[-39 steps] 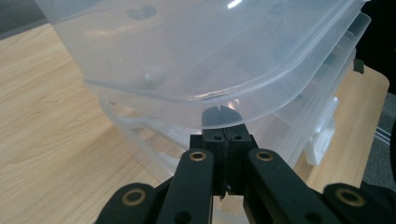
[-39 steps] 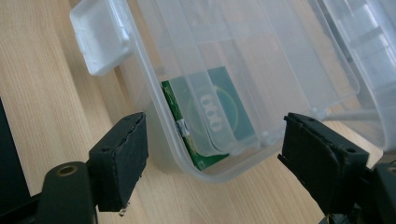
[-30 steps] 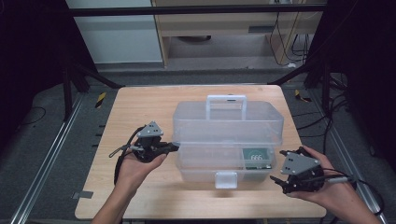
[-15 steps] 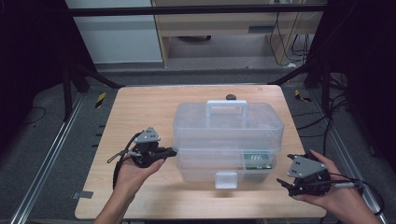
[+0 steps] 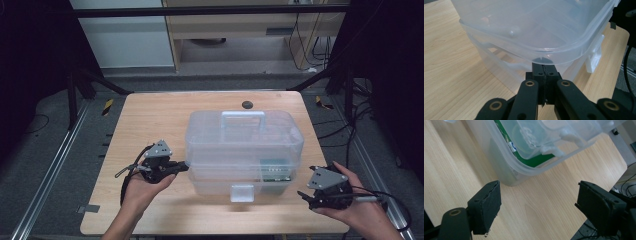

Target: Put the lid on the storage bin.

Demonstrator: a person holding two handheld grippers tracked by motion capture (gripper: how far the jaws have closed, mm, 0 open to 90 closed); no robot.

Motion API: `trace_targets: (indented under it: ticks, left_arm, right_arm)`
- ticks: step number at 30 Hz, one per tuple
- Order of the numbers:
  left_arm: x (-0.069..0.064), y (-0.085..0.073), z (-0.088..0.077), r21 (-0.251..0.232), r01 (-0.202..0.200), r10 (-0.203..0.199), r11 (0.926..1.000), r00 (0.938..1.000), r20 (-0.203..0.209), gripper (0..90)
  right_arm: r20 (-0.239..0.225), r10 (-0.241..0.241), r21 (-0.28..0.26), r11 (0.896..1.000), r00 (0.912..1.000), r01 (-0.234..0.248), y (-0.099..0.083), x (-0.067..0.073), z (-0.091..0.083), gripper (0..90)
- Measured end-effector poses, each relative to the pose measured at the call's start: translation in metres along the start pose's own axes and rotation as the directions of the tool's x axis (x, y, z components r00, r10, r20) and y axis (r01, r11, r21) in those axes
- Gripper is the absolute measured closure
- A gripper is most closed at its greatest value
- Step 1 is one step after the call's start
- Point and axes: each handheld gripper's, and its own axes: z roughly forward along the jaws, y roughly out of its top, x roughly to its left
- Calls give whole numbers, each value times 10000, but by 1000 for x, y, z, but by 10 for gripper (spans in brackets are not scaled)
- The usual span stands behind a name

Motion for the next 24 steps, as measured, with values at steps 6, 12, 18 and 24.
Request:
trace_targets:
  ticks: [6, 12, 18, 24]
  left_arm:
    - [4, -6, -4, 238, -148, 154, 9996, 9996, -221, 899]
    - [18, -11, -15, 349, -125, 157, 9993, 9956, -919, 898]
    - [40, -19, -10, 948, -131, 289, 9954, 9856, -1667, 886]
    - [66, -29, 5, 1253, -5, 333, 9921, 9651, -2599, 825]
  right_arm:
    - [317, 355, 296, 9989, 9989, -364, -6, -8, 9, 189]
    - [662, 648, 640, 9956, 9957, -690, -12, -24, 17, 200]
    - [969, 1050, 774, 9906, 9897, -1127, -16, -38, 26, 225]
    - [1924, 1950, 871, 9728, 9617, -2147, -23, -57, 53, 223]
